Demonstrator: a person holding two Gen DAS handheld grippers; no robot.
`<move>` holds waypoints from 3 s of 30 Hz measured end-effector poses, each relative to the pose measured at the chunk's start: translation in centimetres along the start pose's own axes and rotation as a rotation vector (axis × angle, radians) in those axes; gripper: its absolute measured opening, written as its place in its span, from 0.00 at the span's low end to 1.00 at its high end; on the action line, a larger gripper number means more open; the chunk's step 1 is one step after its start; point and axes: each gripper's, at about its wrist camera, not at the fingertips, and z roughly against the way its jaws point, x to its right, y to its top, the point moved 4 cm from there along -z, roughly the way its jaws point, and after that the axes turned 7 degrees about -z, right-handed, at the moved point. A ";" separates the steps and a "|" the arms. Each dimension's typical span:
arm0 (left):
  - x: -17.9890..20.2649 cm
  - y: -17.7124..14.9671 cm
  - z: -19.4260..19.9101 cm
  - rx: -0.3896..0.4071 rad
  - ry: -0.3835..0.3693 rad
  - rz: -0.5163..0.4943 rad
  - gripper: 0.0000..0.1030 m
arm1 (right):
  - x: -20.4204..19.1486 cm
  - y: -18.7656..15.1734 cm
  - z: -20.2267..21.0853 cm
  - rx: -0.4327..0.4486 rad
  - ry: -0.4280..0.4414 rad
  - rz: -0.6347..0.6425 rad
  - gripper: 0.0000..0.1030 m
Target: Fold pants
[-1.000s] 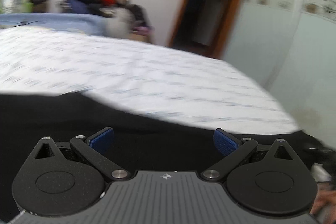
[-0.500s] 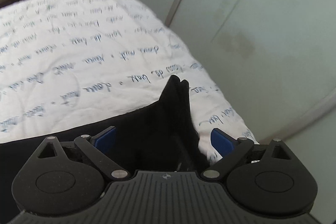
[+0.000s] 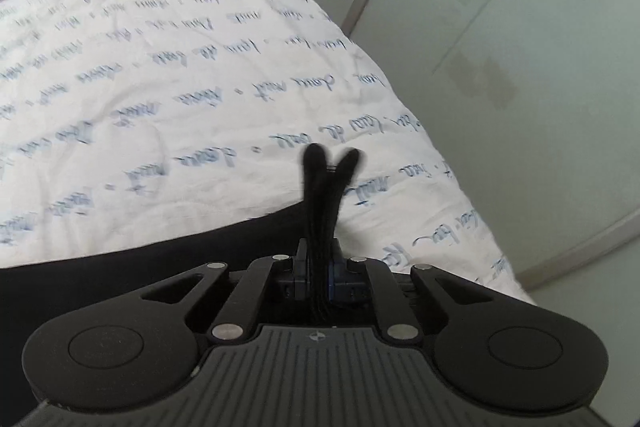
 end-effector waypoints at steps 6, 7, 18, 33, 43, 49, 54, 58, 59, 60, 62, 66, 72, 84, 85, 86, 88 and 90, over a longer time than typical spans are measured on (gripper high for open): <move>-6.4 -3.8 5.9 0.048 -0.013 0.057 0.10 | -5.0 0.4 1.9 -0.103 0.160 0.068 0.09; -8.3 -4.8 6.9 0.053 -0.011 0.096 0.10 | -6.4 0.5 2.3 -0.117 0.198 0.074 0.12; -31.1 -17.0 13.4 0.050 0.069 0.579 0.08 | -6.7 -2.2 6.3 -0.148 0.572 -0.149 0.78; -32.4 -20.3 14.7 0.177 -0.037 0.552 0.20 | -6.2 -3.4 3.8 -0.289 0.561 -0.279 0.78; -33.5 -23.5 20.6 0.358 -0.066 0.677 0.39 | -5.3 -3.8 2.1 -0.357 0.557 -0.368 0.78; -33.6 -29.4 29.6 0.614 0.264 0.757 0.42 | -5.5 -3.9 1.9 -0.386 0.551 -0.368 0.78; -33.5 -35.2 35.1 0.728 0.516 0.845 0.48 | -6.0 -4.2 1.4 -0.442 0.542 -0.354 0.78; -32.5 -38.0 38.8 0.722 0.838 0.827 0.53 | -6.7 -4.5 1.2 -0.473 0.509 -0.313 0.79; -32.5 -38.8 39.6 0.714 0.908 0.806 0.59 | -7.2 -4.5 1.2 -0.474 0.499 -0.281 0.79; -32.3 -39.3 40.0 0.704 0.974 0.769 0.61 | -7.8 -4.5 1.3 -0.475 0.488 -0.237 0.81; -31.9 -39.8 40.0 0.680 1.099 0.700 0.63 | -9.8 -4.4 1.6 -0.468 0.449 -0.114 0.82; -32.9 -41.1 37.1 0.588 1.105 0.651 0.64 | -15.2 -3.7 2.9 -0.412 0.446 0.104 0.91; -36.1 -45.0 33.6 0.504 0.970 0.822 0.69 | -25.4 -2.9 6.9 -0.258 0.609 0.434 0.90; -36.0 -46.4 35.5 0.637 0.855 0.863 0.79 | -27.7 -5.7 10.1 -0.273 0.560 0.631 0.90; -36.1 -46.4 35.5 0.640 0.850 0.864 0.80 | -26.5 -5.3 9.4 -0.293 0.551 0.568 0.90; -36.1 -46.4 35.5 0.643 0.846 0.864 0.81 | -25.4 -4.7 8.6 -0.321 0.544 0.494 0.90; -36.2 -46.4 35.4 0.644 0.841 0.863 0.82 | -22.8 -3.7 6.6 -0.399 0.543 0.325 0.96; -36.2 -46.4 35.4 0.645 0.839 0.862 0.82 | -20.4 -4.3 3.5 -0.561 0.497 0.173 1.00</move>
